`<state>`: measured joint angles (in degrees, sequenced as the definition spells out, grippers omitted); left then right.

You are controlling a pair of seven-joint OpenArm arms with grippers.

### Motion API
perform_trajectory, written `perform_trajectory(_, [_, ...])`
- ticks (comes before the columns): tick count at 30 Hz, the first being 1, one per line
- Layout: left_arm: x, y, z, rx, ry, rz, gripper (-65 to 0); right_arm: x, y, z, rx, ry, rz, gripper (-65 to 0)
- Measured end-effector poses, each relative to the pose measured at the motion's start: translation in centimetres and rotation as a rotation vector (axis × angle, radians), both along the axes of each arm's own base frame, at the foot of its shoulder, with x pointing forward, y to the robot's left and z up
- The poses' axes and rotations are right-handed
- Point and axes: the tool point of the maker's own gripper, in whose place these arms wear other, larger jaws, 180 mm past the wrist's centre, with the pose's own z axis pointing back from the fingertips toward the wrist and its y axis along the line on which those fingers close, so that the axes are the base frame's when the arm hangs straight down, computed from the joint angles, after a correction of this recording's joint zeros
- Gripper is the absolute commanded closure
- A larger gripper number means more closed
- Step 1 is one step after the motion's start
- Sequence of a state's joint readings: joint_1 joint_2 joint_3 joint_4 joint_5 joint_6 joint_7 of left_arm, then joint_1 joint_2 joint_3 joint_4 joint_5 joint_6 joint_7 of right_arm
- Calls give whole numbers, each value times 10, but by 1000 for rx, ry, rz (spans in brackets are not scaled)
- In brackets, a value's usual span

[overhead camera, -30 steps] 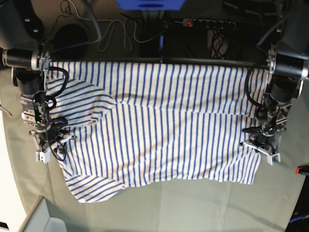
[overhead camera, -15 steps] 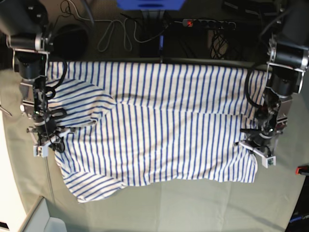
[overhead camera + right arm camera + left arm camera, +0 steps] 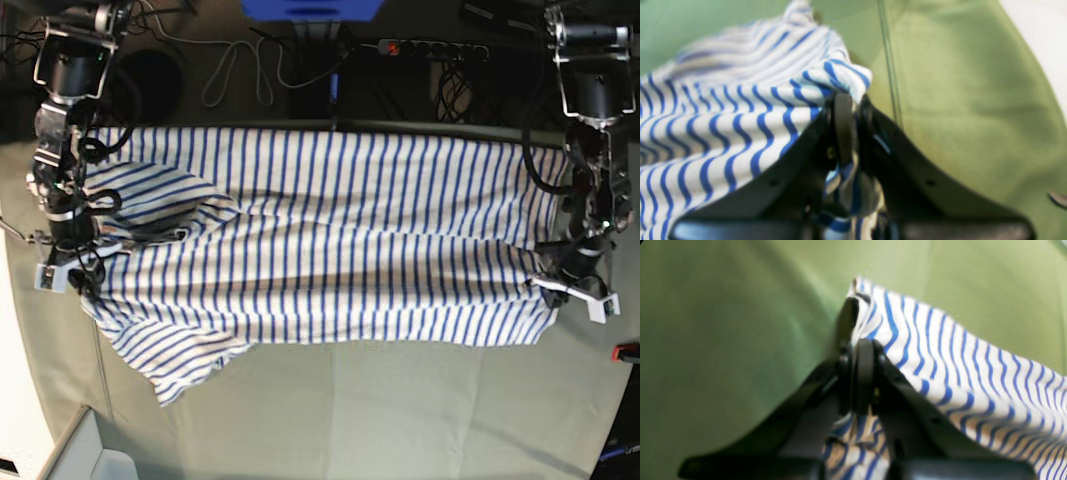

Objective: Layout the t-shirt on the table in an organized manner, then fold the t-shirt properly
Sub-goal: 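Lift the pinched fabric and fold it toward the shirt's collar edge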

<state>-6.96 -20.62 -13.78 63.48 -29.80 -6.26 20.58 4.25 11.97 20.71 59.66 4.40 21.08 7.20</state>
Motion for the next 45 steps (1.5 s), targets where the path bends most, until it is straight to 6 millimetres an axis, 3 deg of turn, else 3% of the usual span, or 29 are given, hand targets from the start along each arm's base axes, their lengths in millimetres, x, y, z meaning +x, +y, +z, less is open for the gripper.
perform_trajectory(11, [-37, -3, -29, -5, 80, -7, 0, -34, 2, -16, -11, 47, 1, 0])
perform_trajectory(20, [-40, -2, -31, -1, 87, -8, -6, -39, 8, -21, 2, 64, 37, 0])
perform_trajectory(26, [-58, -2, -43, -1, 126, -15, -2, -57, 15, -31, 10, 98, 83, 0])
perform_trajectory(31, [-54, -3, -32, 4, 93, -19, -1, -60, 5, -15, -10, 56, 59, 0])
perform_trajectory(35, [-58, 18, -18, -6, 52, 50, -1, -64, -9, -11, -16, 50, 25, 0])
perform_trajectory(41, [-64, 17, -23, -29, 122, 40, -4, -72, -7, -16, -15, 69, 31, 0])
perform_trajectory(45, [-65, 17, -25, -31, 133, 39, -5, -79, 7, -27, -8, 101, 70, 0])
